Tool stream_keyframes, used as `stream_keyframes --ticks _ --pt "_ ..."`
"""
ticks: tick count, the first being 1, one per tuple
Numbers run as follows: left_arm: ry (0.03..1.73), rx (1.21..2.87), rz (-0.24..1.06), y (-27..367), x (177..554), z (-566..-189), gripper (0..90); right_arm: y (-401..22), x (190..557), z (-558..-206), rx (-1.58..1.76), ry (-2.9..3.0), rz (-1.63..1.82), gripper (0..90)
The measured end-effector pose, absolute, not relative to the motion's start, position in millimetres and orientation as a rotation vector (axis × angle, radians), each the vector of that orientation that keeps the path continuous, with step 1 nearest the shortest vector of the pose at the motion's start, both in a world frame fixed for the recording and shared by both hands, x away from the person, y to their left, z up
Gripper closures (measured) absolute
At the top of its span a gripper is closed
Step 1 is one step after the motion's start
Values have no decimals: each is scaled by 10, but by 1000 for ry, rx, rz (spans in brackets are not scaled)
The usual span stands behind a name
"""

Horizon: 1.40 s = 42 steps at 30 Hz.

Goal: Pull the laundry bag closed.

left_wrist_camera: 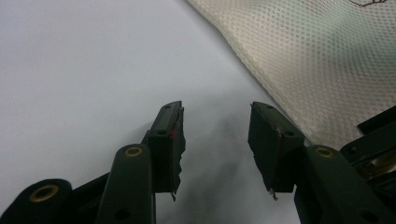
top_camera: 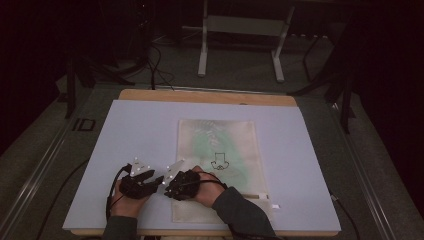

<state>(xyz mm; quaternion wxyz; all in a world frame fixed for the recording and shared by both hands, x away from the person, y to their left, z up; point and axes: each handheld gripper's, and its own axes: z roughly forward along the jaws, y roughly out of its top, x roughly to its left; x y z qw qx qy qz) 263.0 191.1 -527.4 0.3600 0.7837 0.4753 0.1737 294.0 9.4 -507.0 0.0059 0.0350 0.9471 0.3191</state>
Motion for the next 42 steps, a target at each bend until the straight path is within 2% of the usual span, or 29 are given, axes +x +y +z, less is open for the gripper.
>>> stream_keyframes --ticks 14,31,36,42 --pt "1222 2028 448 1900 2630 -5275 542 -186 2894 -5069 134 2954 1010 808" --pt "1192 2018 415 1869 2611 -5250 551 -187 2947 -5144 187 3015 971 811" --pt "1154 2008 381 1819 2579 -5224 605 -194 2943 -5167 181 3015 971 815" --pt "1081 2053 307 1711 2567 -5233 764 -198 2915 -5186 154 3000 954 815"
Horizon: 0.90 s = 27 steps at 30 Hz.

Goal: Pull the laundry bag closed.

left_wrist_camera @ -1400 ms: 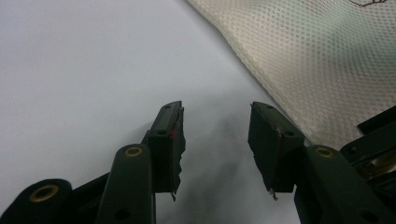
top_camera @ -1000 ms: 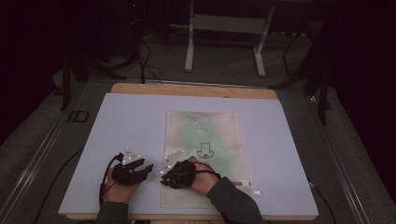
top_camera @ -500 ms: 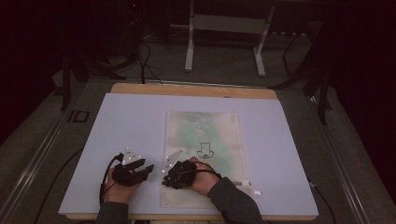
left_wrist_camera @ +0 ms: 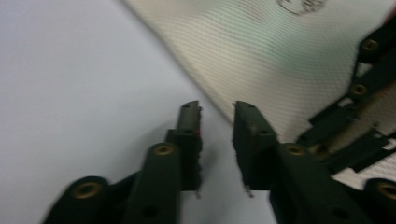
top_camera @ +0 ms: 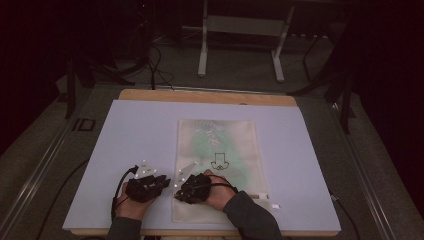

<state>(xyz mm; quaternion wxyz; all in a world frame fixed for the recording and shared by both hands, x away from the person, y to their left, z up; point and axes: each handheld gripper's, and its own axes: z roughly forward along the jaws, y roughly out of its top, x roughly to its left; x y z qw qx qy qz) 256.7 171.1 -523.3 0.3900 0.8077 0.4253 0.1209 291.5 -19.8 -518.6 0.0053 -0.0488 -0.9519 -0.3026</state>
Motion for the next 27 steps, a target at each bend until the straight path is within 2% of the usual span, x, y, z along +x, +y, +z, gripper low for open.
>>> stream_keyframes --ticks 3,5,27 --pt "1049 2072 279 1629 2562 -5241 856 -187 2889 -5180 -152 -3002 -934 815" --pt "1036 2077 267 1588 2557 -5242 881 -188 2887 -5183 -153 -3001 -940 815" --pt "1043 2155 232 1461 2562 -5311 892 -213 2887 -5199 -162 -2991 -963 818"
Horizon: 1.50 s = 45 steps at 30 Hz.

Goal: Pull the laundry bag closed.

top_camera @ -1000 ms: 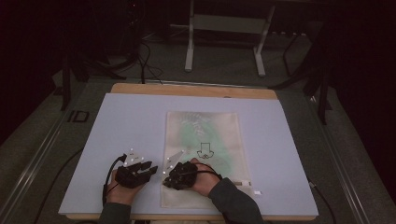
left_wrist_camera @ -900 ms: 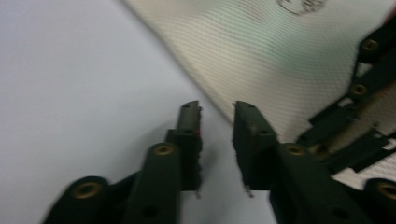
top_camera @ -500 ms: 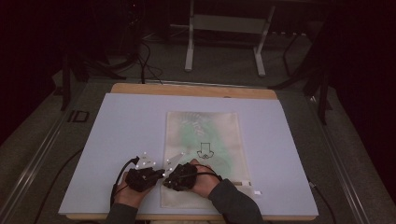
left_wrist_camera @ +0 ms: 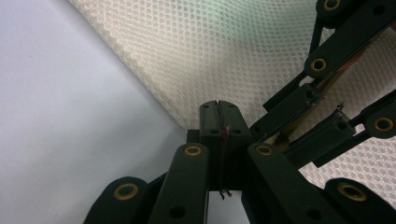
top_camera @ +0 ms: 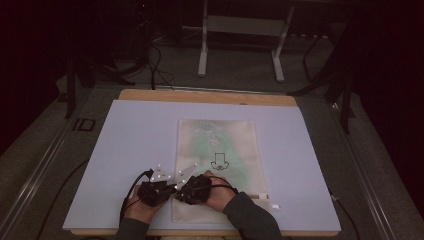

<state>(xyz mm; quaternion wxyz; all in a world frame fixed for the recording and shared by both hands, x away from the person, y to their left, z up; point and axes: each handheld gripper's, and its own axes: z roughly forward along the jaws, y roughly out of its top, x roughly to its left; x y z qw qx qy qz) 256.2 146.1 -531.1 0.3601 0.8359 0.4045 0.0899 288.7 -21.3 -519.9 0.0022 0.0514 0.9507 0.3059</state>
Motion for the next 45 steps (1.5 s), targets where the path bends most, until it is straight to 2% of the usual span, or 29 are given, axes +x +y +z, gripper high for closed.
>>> stream_keyframes --ticks 24,45 --pt "1045 2175 217 1463 2589 -5301 895 -390 2923 -5186 156 2998 941 823" --pt "1030 2169 193 1417 2513 -5292 891 -354 2914 -5172 119 3001 896 822"
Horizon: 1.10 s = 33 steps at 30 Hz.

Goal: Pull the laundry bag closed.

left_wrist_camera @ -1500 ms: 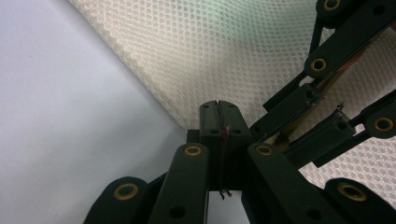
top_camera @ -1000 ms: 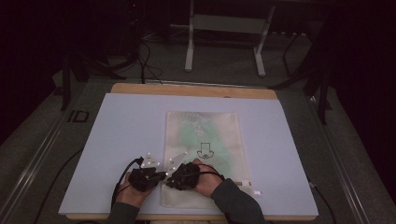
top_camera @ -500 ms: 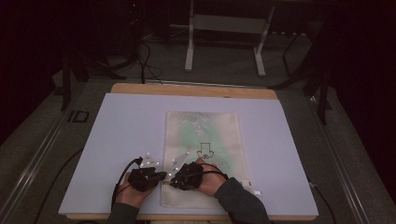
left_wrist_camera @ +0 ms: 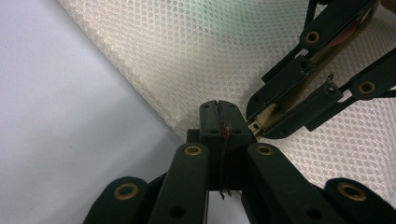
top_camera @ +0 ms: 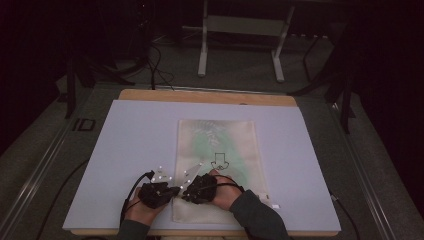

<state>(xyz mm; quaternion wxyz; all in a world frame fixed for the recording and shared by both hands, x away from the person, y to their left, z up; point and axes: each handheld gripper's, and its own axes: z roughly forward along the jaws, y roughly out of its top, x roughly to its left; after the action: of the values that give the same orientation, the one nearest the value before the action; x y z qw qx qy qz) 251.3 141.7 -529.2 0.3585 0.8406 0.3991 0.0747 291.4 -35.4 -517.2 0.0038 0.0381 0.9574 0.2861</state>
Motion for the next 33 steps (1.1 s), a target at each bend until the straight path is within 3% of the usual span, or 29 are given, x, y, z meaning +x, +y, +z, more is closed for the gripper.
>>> stream_keyframes --ticks 33 --pt "1027 2159 189 1429 2509 -5303 893 -450 2895 -5119 50 3005 804 822"
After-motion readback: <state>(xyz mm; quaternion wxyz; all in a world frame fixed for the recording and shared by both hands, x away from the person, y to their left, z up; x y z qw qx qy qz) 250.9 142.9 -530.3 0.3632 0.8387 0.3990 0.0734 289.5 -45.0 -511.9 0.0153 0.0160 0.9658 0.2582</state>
